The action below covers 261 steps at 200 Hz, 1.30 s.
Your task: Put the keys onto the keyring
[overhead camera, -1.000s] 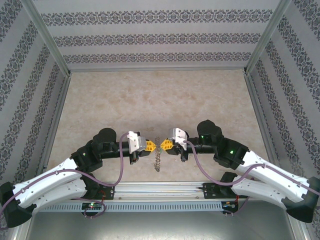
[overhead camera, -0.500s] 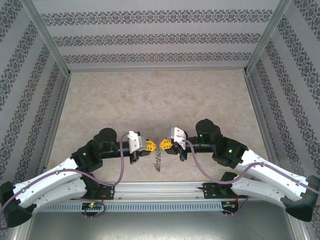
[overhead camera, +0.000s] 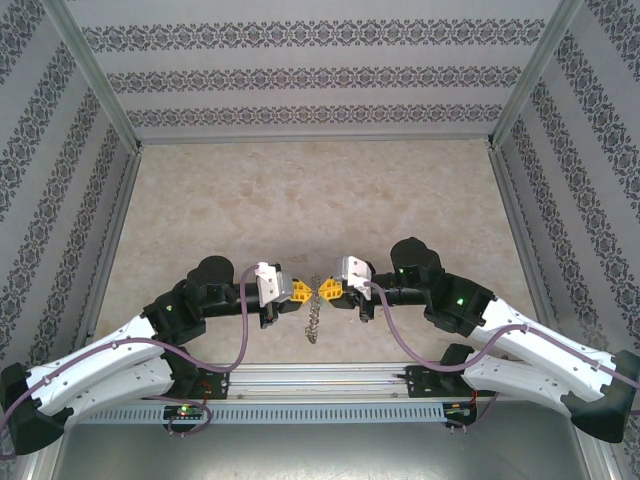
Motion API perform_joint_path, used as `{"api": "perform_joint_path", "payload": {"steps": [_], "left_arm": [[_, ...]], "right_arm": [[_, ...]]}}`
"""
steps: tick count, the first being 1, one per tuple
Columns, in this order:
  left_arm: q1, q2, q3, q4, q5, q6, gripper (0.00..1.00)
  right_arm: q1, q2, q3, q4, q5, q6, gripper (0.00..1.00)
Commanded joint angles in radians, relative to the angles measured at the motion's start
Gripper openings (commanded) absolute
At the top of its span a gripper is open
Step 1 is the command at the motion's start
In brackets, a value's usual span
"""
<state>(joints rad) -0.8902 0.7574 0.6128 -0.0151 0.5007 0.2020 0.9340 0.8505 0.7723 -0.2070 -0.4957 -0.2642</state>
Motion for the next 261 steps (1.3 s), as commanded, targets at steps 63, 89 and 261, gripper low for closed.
{"api": "perform_joint_path", "payload": {"steps": [63,89,261], "left_arm": [[-0.011,0.000,0.029,0.043,0.020,-0.029,0.00],[-0.012,0.004,0.042,0.042,0.020,-0.034,0.00],[-0.010,-0.009,0.040,0.029,0.006,-0.017,0.00]], "right_arm": [[0.048,-0.059,-0.020,0.023,-0.004,-0.083,0.00],[0.055,-0.052,-0.022,0.017,0.001,-0.092,0.00],[0.067,-0.071,-0.033,0.038,0.167,-0.056,0.00]]}}
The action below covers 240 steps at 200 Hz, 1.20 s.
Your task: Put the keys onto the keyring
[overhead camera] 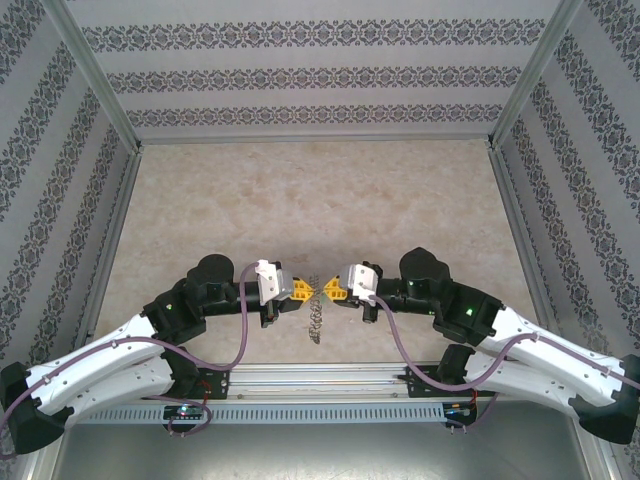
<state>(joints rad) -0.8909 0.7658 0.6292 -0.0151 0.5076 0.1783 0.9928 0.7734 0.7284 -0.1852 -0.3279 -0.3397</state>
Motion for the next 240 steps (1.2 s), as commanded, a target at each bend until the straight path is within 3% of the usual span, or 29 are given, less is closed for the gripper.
{"api": "perform_joint_path", "payload": {"steps": [1,240], "left_arm": [[-0.010,-0.017,0.024,0.030,-0.002,0.007,0.00],[-0.010,-0.031,0.010,0.009,-0.034,0.033,0.00]], "right_arm": [[0.009,0.007,0.011,0.017,-0.002,0.019,0.00],[0.005,0.011,0.045,-0.004,-0.038,0.067,0.00]]}}
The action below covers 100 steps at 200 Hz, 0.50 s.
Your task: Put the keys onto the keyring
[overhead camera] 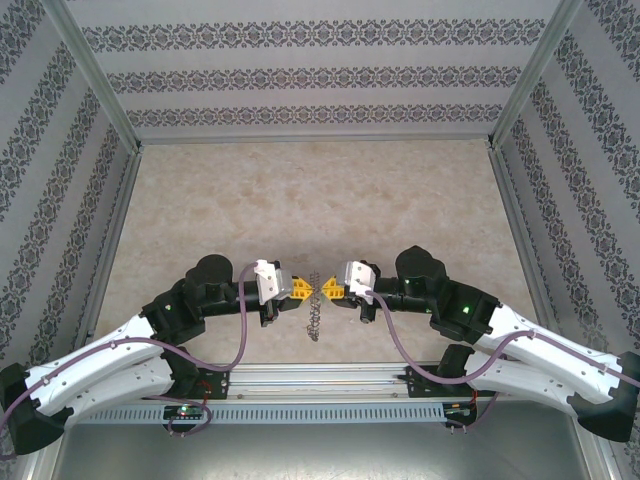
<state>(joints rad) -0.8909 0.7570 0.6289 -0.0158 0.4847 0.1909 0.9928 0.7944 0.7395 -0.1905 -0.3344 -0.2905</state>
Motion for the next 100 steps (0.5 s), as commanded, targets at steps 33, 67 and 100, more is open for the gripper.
{"api": "perform_joint_path", "payload": {"steps": [33,67,100], "left_arm": [[-0.010,-0.021,0.007,0.010,-0.009,0.022,0.00],[-0.010,-0.032,0.002,0.004,-0.018,0.019,0.00],[-0.010,-0.019,0.007,0.001,-0.019,0.019,0.00]], "right_arm": [[0.006,-0.006,0.034,0.006,-0.048,0.022,0.00],[0.006,-0.014,0.030,0.017,-0.061,0.030,0.00],[0.006,-0.015,0.023,0.025,-0.072,0.037,0.00]]}}
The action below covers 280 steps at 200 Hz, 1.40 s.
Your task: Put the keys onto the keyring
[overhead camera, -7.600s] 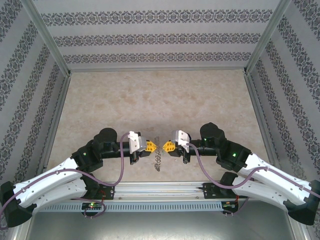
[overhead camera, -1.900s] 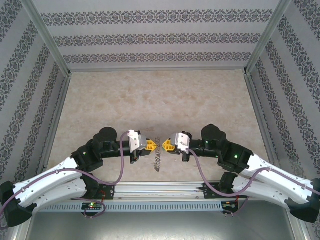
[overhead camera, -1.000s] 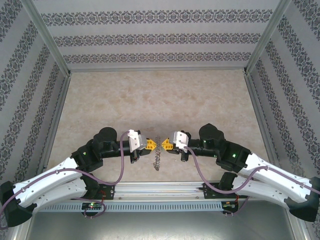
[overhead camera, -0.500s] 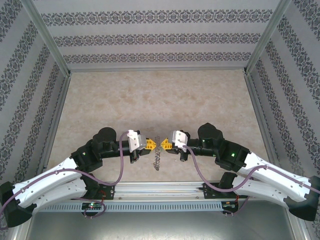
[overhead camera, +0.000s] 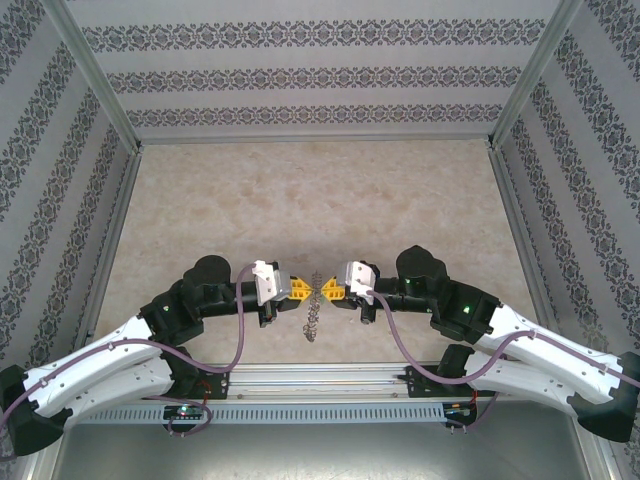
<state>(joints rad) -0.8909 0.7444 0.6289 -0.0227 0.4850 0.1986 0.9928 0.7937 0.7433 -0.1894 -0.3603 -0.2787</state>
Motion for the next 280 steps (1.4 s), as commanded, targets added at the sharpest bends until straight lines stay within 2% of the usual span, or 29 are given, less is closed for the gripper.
{"api": "perform_joint_path", "payload": {"steps": [1,141,246,280], "left_arm": [[-0.010,-0.006,0.007,0.007,-0.019,0.012,0.00],[-0.010,0.007,0.023,-0.004,-0.013,0.014,0.00],[0.003,0.014,0.032,0.002,0.019,-0.004,0.00],[0.006,0.013,0.031,-0.002,0.023,-0.004,0.00]], "right_arm": [[0.006,-0.014,0.019,0.024,-0.046,0.026,0.00],[0.006,0.011,0.019,0.021,-0.053,0.006,0.00],[0.007,-0.028,-0.045,0.040,-0.098,-0.106,0.00],[0.007,-0.027,-0.042,0.045,-0.044,-0.097,0.00]]}}
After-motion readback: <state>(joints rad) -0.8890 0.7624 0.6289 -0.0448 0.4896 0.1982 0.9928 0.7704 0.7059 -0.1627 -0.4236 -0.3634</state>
